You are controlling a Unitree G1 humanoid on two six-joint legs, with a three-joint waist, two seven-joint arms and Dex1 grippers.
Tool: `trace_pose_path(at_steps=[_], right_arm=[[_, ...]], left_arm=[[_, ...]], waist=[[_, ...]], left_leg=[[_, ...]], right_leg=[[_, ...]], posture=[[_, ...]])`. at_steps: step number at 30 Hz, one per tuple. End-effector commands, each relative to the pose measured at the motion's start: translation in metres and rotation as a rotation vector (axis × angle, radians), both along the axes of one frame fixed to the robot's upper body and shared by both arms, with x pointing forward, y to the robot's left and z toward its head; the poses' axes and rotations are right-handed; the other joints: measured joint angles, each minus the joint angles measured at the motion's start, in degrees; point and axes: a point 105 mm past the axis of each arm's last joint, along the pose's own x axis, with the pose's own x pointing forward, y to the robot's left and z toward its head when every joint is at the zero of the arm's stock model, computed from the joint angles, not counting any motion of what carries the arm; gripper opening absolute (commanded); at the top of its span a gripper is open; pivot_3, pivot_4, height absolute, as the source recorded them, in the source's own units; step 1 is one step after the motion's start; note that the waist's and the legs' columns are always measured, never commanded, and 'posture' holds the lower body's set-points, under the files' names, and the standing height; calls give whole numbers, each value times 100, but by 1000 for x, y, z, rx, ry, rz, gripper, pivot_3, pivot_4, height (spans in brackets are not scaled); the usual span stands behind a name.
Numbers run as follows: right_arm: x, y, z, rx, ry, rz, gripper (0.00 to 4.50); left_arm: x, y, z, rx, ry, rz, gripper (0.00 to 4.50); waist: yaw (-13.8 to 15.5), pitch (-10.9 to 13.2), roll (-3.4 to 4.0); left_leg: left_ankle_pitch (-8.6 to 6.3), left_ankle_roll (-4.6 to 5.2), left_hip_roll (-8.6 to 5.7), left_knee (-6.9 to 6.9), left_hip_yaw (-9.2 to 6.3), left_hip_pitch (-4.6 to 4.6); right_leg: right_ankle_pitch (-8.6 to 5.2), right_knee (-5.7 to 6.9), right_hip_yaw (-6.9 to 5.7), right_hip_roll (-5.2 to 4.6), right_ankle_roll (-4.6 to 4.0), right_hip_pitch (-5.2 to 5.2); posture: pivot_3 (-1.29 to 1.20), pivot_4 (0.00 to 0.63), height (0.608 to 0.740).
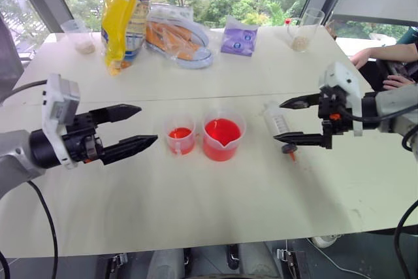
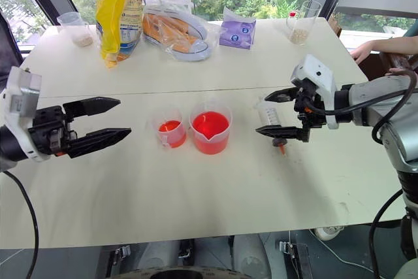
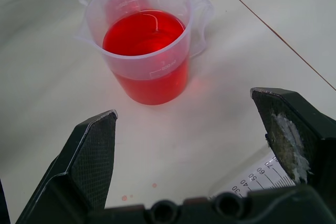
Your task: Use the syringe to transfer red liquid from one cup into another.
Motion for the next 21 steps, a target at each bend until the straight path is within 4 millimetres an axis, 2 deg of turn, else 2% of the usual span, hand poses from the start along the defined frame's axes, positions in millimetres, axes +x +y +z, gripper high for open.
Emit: trace_pose_path(at_steps=[1, 9, 21], right_arm=[[0, -5, 10, -16, -49, -10, 4458], [0, -20, 8, -40, -30, -69, 4458], [6, -20, 0, -91, 25, -160, 4458]], left_arm=[[0, -3, 6, 3, -48, -15, 4500], [0, -8, 4, -8, -54, -44, 4500], [4, -4, 5, -11, -57, -47, 4500]], waist=[[2, 0, 0], [0, 0, 0], [-2, 0, 0]], left_leg=[[0, 0, 0, 0, -1, 0], [0, 0, -1, 2, 0, 2], [0, 0, -1, 4, 0, 5]], right_leg=[[0, 0, 0, 0, 0, 1], [0, 0, 0, 1, 0, 3], [0, 2, 0, 2, 0, 5]], posture=[[0, 150, 740], [0, 150, 740], [0, 150, 740]])
